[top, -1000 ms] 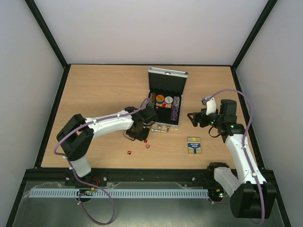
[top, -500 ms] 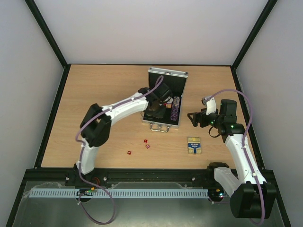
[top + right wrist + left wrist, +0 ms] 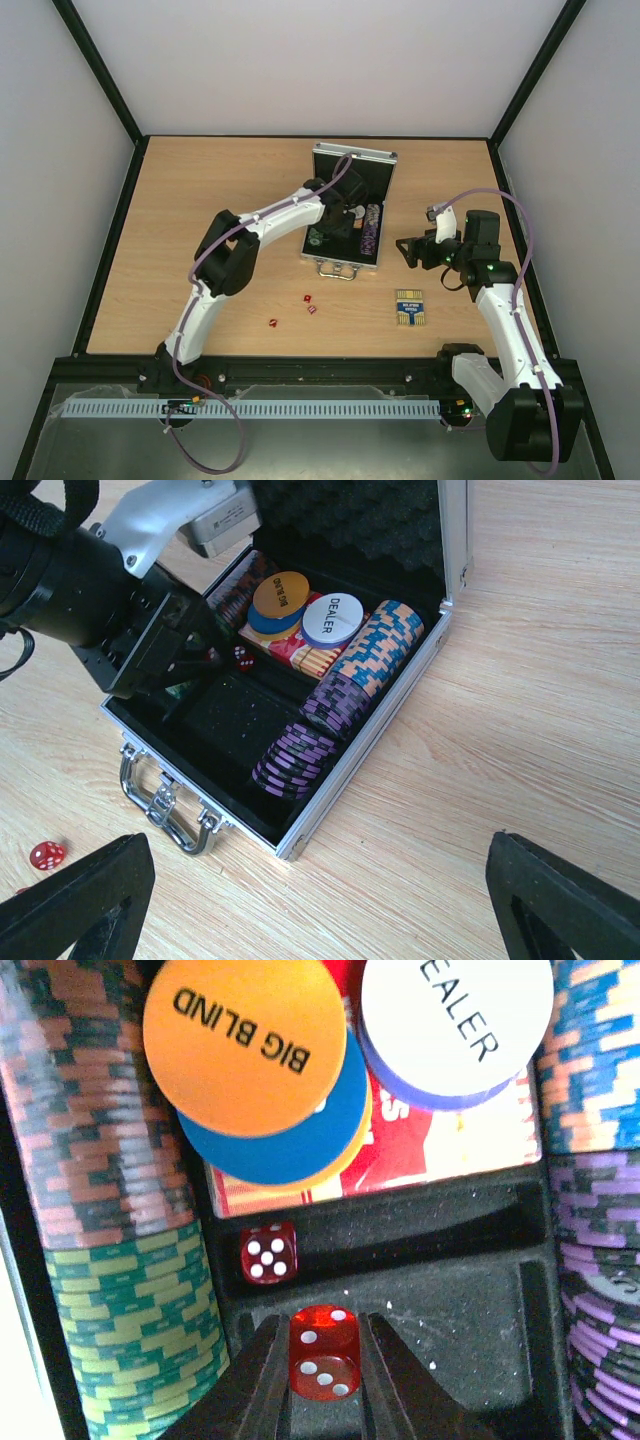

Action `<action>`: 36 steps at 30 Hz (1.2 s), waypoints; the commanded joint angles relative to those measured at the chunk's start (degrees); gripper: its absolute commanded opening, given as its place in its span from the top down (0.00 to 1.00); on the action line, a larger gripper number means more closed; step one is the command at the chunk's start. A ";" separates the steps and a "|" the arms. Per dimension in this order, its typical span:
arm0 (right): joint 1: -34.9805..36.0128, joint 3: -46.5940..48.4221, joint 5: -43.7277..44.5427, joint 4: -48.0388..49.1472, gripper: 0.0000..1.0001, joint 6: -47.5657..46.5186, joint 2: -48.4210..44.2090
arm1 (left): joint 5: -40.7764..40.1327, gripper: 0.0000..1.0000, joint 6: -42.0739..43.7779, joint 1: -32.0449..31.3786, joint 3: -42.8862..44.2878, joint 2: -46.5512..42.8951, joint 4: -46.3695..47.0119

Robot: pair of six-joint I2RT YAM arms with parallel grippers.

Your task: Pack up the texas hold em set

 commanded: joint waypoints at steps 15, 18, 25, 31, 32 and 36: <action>-0.21 -0.51 -0.17 -0.70 0.08 -1.06 -1.05 | -1.44 0.87 0.87 0.75 6.10 4.90 -0.49; -0.21 -0.51 -0.20 -0.66 0.08 -1.01 -1.00 | -1.38 0.86 0.96 0.83 6.52 5.52 -0.58; -0.22 -0.51 -0.16 -0.71 0.08 -1.01 -1.05 | -2.20 0.84 0.94 0.83 6.78 6.36 -0.47; -0.21 -0.52 -0.25 -0.79 0.08 -1.06 -1.02 | -3.01 0.84 0.95 0.95 7.03 7.05 -0.36; -0.21 -0.51 -0.23 -0.79 0.08 -1.09 -1.05 | -3.15 0.84 0.90 1.00 7.03 7.03 -0.32; -0.21 -0.51 -0.21 -0.79 0.08 -1.09 -0.96 | -3.31 0.79 0.96 1.00 7.29 7.17 -0.51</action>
